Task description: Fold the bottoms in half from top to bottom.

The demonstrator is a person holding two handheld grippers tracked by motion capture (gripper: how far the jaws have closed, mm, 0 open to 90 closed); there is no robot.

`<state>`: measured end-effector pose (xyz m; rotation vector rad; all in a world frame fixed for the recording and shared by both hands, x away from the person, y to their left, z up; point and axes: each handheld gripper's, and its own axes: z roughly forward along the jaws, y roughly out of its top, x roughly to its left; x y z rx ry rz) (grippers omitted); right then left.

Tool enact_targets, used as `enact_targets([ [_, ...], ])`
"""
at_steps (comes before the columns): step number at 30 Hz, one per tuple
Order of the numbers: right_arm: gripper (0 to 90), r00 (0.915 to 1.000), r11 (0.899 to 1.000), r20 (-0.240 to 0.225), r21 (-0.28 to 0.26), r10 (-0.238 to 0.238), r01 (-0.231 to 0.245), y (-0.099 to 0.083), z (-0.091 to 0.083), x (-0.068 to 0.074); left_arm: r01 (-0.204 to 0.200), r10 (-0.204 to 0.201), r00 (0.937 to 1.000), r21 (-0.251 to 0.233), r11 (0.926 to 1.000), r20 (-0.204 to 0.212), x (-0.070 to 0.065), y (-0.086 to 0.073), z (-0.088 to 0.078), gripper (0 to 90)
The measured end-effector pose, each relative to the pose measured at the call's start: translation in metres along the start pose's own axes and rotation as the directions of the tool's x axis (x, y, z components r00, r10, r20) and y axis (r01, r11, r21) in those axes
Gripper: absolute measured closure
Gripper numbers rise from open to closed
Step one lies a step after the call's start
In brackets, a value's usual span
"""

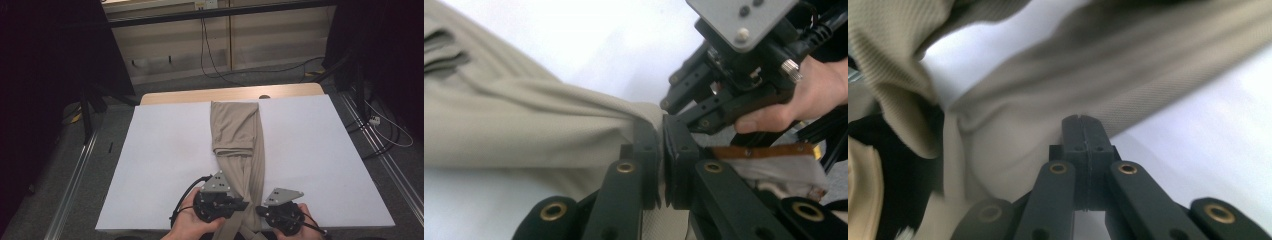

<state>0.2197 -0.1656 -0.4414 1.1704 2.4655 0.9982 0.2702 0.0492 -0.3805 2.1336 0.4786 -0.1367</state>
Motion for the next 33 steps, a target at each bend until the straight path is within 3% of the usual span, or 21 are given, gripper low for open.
enact_targets([
  [3,90.0,0.9997,1.0,0.013,-0.002,0.022,-0.022,-0.007,-0.013,-0.007,-0.017,0.017,0.9995,0.009,0.9998,0.025,-0.005,0.009,0.011,86.0],
  [5,90.0,0.9996,1.0,0.019,0.011,0.022,-0.022,-0.012,-0.018,-0.009,-0.027,0.026,0.9988,0.043,0.9987,0.042,-0.01,0.01,0.02,85.7],
  [7,89.4,0.9987,0.999,0.034,0.01,0.037,-0.038,-0.017,-0.022,-0.012,-0.029,0.024,0.9976,0.073,0.9969,0.064,-0.015,0.005,0.031,82.9],
  [9,76.6,0.9975,0.998,0.017,0.001,0.069,-0.069,-0.019,-0.026,-0.017,-0.035,0.027,0.9968,0.112,0.9931,0.076,-0.02,-0.003,0.039,75.7],
  [11,78.4,0.998,0.998,0.02,-0.029,0.06,-0.059,-0.017,-0.03,-0.019,-0.035,0.023,0.9951,0.127,0.9912,0.096,-0.02,-0.01,0.038,73.7],
  [14,73.4,0.9975,0.995,0.015,-0.075,0.07,-0.068,-0.009,-0.031,-0.023,-0.031,0.026,0.9984,0.093,0.9952,0.051,-0.012,-0.016,0.019,70.0],
  [16,72.2,0.9971,0.992,-0.001,-0.102,0.075,-0.075,-0.001,-0.028,-0.025,-0.014,0.016,0.9997,0.082,0.9966,-0.018,0.002,-0.02,0.005,72.7],
  [18,68.8,0.9975,0.993,-0.014,-0.092,0.07,-0.071,0.007,-0.02,-0.025,0.033,-0.026,0.9958,0.076,0.9966,-0.087,0.019,-0.027,-0.001,78.0],
  [21,65.4,0.9952,0.994,-0.059,-0.071,0.078,-0.082,0.017,-0.005,-0.026,0.065,-0.054,0.9916,0.088,0.994,-0.118,0.035,-0.035,0.005,78.4],
  [24,60.9,0.9981,0.998,-0.031,-0.04,0.054,-0.055,0.02,0.008,-0.026,0.032,-0.02,0.9941,0.112,0.9931,-0.106,0.036,-0.035,0.021,73.7],
  [25,64.7,0.9984,0.998,-0.008,-0.019,0.056,-0.057,0.019,0.013,-0.026,0.02,-0.009,0.9951,0.106,0.9942,-0.098,0.035,-0.034,0.026,70.8],
  [26,74.4,0.9985,0.999,0.023,0.0,0.049,-0.049,0.017,0.015,-0.026,0.007,0.004,0.9952,0.107,0.9942,-0.098,0.032,-0.032,0.029,69.4],
  [28,90.0,0.9983,0.998,0.014,0.002,0.056,-0.056,0.013,0.013,-0.028,-0.025,0.034,0.9957,0.103,0.9944,-0.086,0.026,-0.027,0.034,69.5],
  [31,90.0,0.9968,0.997,0.018,-0.018,0.078,-0.078,0.009,0.003,-0.034,-0.063,0.074,0.993,0.119,0.9909,-0.091,0.02,-0.025,0.045,68.5],
  [33,90.0,0.9951,0.995,0.029,-0.03,0.095,-0.094,0.006,-0.003,-0.038,-0.084,0.099,0.9907,0.153,0.9846,-0.093,0.019,-0.026,0.053,67.0],
])
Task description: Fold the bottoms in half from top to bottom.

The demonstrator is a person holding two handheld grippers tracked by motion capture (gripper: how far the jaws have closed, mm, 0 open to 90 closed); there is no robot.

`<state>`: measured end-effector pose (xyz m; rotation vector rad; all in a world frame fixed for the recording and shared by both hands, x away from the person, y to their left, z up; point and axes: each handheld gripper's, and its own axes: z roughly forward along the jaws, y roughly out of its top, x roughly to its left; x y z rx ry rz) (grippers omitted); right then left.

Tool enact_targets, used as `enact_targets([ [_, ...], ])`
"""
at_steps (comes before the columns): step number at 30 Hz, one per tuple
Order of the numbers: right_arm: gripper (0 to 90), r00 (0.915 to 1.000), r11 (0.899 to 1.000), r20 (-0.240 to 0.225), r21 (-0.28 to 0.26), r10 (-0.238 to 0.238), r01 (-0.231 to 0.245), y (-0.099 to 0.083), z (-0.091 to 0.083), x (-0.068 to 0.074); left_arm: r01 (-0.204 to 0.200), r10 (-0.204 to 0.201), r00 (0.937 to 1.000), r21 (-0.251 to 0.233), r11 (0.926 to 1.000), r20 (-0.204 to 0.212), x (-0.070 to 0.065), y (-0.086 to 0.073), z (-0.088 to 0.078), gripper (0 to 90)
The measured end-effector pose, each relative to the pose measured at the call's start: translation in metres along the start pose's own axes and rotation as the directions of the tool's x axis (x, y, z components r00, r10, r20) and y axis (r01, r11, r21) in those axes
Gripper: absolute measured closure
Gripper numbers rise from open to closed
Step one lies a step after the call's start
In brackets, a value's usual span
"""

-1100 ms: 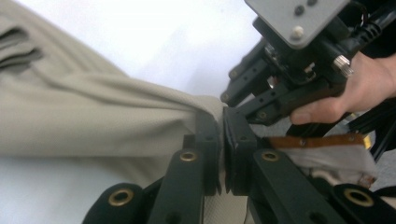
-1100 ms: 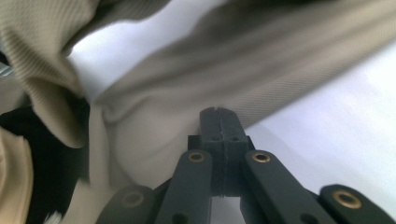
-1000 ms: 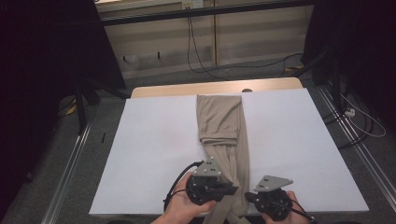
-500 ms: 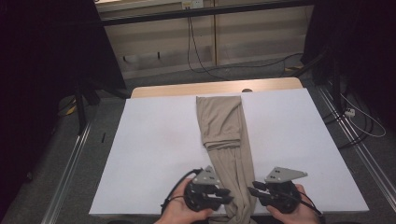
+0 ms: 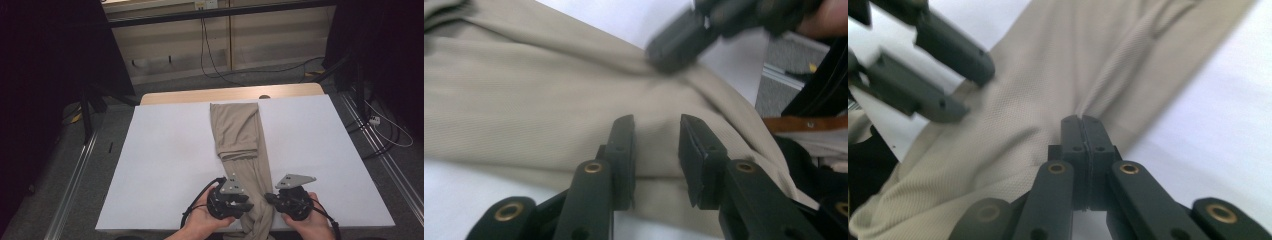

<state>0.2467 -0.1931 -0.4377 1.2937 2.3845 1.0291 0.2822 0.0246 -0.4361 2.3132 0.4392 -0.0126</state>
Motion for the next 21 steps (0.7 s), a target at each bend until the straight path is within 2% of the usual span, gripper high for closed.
enact_targets([
  [1,90.0,0.9999,1.0,0.009,0.0,0.012,-0.012,-0.001,-0.002,-0.003,-0.012,0.012,0.9999,0.011,0.9999,-0.01,-0.001,-0.001,0.004,65.7],
  [2,90.0,0.9996,1.0,0.008,0.003,0.029,-0.029,-0.003,-0.004,-0.006,-0.028,0.028,0.9996,0.03,0.9992,-0.002,-0.001,-0.002,0.008,63.7],
  [4,90.0,0.999,0.999,0.017,0.009,0.042,-0.042,-0.006,-0.007,-0.01,-0.076,0.077,0.9963,0.018,0.997,-0.039,-0.006,-0.005,0.011,64.1],
  [5,89.9,0.999,0.999,0.025,0.015,0.036,-0.036,-0.008,-0.007,-0.011,-0.073,0.074,0.9959,0.015,0.9972,-0.052,-0.008,-0.005,0.011,66.3],
  [6,89.9,0.9991,0.999,0.03,0.022,0.029,-0.03,-0.009,-0.007,-0.011,-0.068,0.069,0.9962,0.021,0.9975,-0.054,-0.008,-0.005,0.01,79.8],
  [7,89.8,0.999,0.999,0.031,0.033,0.031,-0.032,-0.01,-0.006,-0.011,-0.06,0.061,0.9964,0.025,0.9979,-0.059,-0.008,-0.005,0.01,87.8],
  [8,89.2,0.9989,0.998,0.036,0.046,0.029,-0.03,-0.01,-0.005,-0.011,-0.058,0.06,0.9967,0.029,0.9979,-0.056,-0.008,-0.005,0.009,89.8],
  [10,89.1,0.999,0.998,0.023,0.045,0.038,-0.039,-0.01,-0.004,-0.01,-0.055,0.057,0.9972,0.039,0.9977,-0.049,-0.007,-0.003,0.004,90.0],
  [12,89.2,0.9992,0.999,0.025,0.045,0.03,-0.031,-0.01,-0.006,-0.009,-0.041,0.042,0.9982,0.027,0.9988,-0.044,-0.006,-0.003,-0.006,90.0],
  [15,89.2,0.9993,0.998,0.021,0.052,0.031,-0.033,-0.013,-0.01,-0.008,-0.039,0.042,0.998,0.051,0.9979,-0.048,-0.006,-0.008,-0.017,90.0],
  [17,90.0,0.9989,0.997,0.026,0.072,0.038,-0.04,-0.018,-0.011,-0.009,-0.035,0.039,0.9978,0.065,0.9972,-0.054,-0.006,-0.012,-0.017,90.0],
  [18,90.0,0.9988,0.996,0.026,0.073,0.042,-0.044,-0.019,-0.013,-0.009,-0.015,0.017,0.9993,0.063,0.9979,-0.035,-0.004,-0.014,-0.015,90.0],
  [19,90.0,0.9987,0.996,0.036,0.076,0.036,-0.039,-0.019,-0.014,-0.009,0.01,-0.01,0.9999,0.055,0.9984,-0.013,-0.002,-0.016,-0.012,88.1],
  [20,89.6,0.9983,0.998,0.048,0.053,0.033,-0.036,-0.016,-0.016,-0.009,0.034,-0.033,0.9994,0.05,0.9982,-0.013,-0.001,-0.018,-0.009,78.4],
  [21,87.1,0.9986,0.999,0.043,0.018,0.03,-0.03,-0.012,-0.017,-0.01,0.028,-0.028,0.9996,0.041,0.9987,-0.006,-0.002,-0.018,-0.008,72.7],
])
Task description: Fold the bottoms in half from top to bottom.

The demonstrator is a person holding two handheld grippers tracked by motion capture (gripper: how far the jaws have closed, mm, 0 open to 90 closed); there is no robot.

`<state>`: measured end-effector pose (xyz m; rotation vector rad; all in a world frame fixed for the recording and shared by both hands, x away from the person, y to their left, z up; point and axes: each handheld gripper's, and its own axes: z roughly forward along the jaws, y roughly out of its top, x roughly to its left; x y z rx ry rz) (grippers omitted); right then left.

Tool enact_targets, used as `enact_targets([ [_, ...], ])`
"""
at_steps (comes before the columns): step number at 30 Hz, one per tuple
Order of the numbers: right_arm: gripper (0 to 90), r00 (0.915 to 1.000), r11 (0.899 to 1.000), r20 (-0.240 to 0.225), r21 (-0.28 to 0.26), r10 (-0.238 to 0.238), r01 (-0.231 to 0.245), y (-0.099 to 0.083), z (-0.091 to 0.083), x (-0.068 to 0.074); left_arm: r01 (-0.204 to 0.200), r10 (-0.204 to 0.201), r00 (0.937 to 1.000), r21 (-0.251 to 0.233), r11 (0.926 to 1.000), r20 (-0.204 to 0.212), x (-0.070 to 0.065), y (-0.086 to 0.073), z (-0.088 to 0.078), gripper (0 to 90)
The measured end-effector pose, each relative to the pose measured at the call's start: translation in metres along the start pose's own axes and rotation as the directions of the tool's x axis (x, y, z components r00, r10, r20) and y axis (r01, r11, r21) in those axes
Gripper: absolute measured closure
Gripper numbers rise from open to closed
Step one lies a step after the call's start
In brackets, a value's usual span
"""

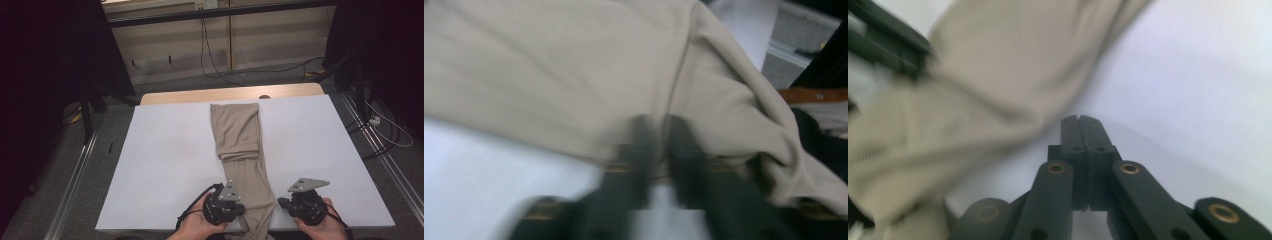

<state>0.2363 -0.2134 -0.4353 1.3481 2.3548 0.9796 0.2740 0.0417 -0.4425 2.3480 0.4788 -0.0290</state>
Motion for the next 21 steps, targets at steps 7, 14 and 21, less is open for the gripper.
enact_targets([
  [7,73.9,0.998,0.995,0.023,-0.08,-0.059,0.06,0.06,0.043,-0.015,-0.068,0.068,0.9974,0.019,0.9975,0.024,-0.011,-0.003,-0.003,70.0],
  [14,89.9,0.9978,0.998,0.052,-0.041,0.042,-0.04,0.073,0.081,-0.036,-0.094,0.093,0.9952,0.02,0.9954,0.032,-0.017,-0.008,-0.006,69.3],
  [21,89.6,0.9925,0.995,0.079,-0.04,0.093,-0.09,0.058,0.067,-0.047,-0.086,0.085,0.9956,0.022,0.9961,0.041,-0.018,-0.008,-0.005,68.8],
])
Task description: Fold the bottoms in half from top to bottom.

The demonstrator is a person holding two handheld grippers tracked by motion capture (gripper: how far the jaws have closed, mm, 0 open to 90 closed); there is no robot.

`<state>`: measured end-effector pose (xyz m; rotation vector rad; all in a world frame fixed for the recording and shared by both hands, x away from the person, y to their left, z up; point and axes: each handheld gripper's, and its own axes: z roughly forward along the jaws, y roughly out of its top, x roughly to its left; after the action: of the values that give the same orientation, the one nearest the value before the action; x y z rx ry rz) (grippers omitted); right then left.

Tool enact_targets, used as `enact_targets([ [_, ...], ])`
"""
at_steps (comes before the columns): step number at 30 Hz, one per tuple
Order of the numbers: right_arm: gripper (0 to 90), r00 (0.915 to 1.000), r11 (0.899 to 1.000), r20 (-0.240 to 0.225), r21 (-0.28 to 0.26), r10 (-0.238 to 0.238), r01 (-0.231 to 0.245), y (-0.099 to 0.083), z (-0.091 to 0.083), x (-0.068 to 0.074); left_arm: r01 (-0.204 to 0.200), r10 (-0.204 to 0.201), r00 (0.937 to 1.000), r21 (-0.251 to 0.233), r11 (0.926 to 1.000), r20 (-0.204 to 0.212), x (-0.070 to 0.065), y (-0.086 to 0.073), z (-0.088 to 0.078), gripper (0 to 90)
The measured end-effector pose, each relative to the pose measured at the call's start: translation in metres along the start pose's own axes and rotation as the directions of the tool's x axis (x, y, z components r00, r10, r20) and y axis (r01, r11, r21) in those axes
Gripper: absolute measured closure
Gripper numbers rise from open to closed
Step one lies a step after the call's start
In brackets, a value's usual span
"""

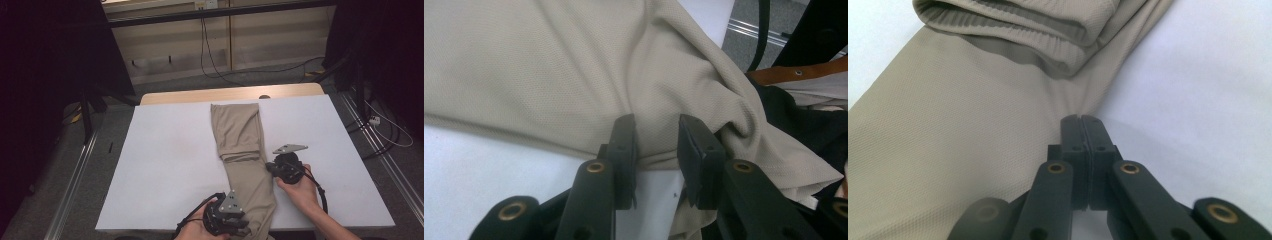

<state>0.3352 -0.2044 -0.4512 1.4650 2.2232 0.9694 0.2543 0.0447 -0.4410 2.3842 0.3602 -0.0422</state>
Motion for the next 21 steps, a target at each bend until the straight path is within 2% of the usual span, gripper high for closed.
enact_targets([
  [2,85.7,0.9999,1.0,0.013,0.011,0.009,-0.009,-0.001,-0.003,-0.002,0.006,-0.007,0.9998,0.016,0.9999,0.02,0.002,0.001,-0.002,67.8],
  [3,79.8,0.9997,1.0,0.023,0.018,0.012,-0.013,-0.001,-0.004,-0.002,0.022,-0.022,0.9992,0.006,0.9997,0.033,0.004,0.002,-0.003,66.8],
  [4,77.1,0.9995,1.0,0.03,0.021,0.008,-0.009,-0.001,-0.006,-0.003,0.033,-0.033,0.9992,-0.01,0.9994,0.025,0.006,0.003,-0.005,64.3],
  [6,73.0,0.9994,0.999,0.005,0.003,-0.035,0.035,0.001,-0.008,-0.005,0.035,-0.036,0.9992,-0.042,0.9985,-0.015,0.016,0.007,-0.012,56.5],
  [7,71.3,0.9989,0.999,-0.003,-0.016,-0.047,0.047,0.004,-0.01,-0.006,0.029,-0.032,0.9985,-0.067,0.9974,-0.046,0.023,0.01,-0.016,56.0],
  [9,68.5,0.9963,0.996,-0.043,-0.045,-0.074,0.072,0.013,-0.01,-0.008,0.052,-0.066,0.9923,-0.13,0.9902,-0.105,0.044,0.016,-0.025,53.6],
  [10,65.6,0.9947,0.994,-0.041,-0.063,-0.094,0.091,0.018,-0.009,-0.008,0.078,-0.099,0.9867,-0.158,0.9844,-0.129,0.056,0.019,-0.028,52.5],
  [12,64.1,0.9892,0.989,-0.079,-0.09,-0.124,0.116,0.028,-0.005,-0.009,0.1,-0.133,0.9707,-0.169,0.9805,-0.2,0.082,0.026,-0.029,51.5],
  [13,62.3,0.9883,0.988,-0.08,-0.096,-0.13,0.122,0.032,-0.001,-0.009,0.119,-0.156,0.9623,-0.172,0.9779,-0.223,0.094,0.028,-0.028,51.3],
  [15,59.4,0.9846,0.984,-0.082,-0.103,-0.154,0.145,0.041,0.007,-0.007,0.16,-0.204,0.9424,-0.18,0.9706,-0.265,0.118,0.032,-0.02,46.1],
  [16,57.9,0.9844,0.983,-0.085,-0.111,-0.154,0.144,0.045,0.011,-0.007,0.165,-0.21,0.9262,-0.165,0.9724,-0.313,0.127,0.034,-0.016,44.1],
  [17,56.4,0.985,0.984,-0.082,-0.11,-0.152,0.142,0.048,0.015,-0.005,0.188,-0.238,0.9189,-0.18,0.9655,-0.315,0.138,0.035,-0.012,40.7],
  [18,57.3,0.9806,0.98,-0.088,-0.112,-0.175,0.165,0.053,0.019,-0.005,0.203,-0.253,0.9188,-0.187,0.9611,-0.303,0.143,0.035,-0.009,37.7],
  [19,58.0,0.9795,0.979,-0.084,-0.111,-0.183,0.173,0.056,0.021,-0.004,0.204,-0.246,0.9177,-0.163,0.9654,-0.312,0.147,0.036,-0.006,37.9],
  [20,59.2,0.9793,0.977,-0.073,-0.115,-0.189,0.18,0.059,0.024,-0.004,0.185,-0.226,0.9101,-0.148,0.9715,-0.347,0.149,0.037,-0.003,37.9],
  [21,61.8,0.9777,0.976,-0.084,-0.117,-0.192,0.182,0.061,0.027,-0.005,0.178,-0.22,0.907,-0.147,0.973,-0.359,0.152,0.037,-0.002,37.9],
])
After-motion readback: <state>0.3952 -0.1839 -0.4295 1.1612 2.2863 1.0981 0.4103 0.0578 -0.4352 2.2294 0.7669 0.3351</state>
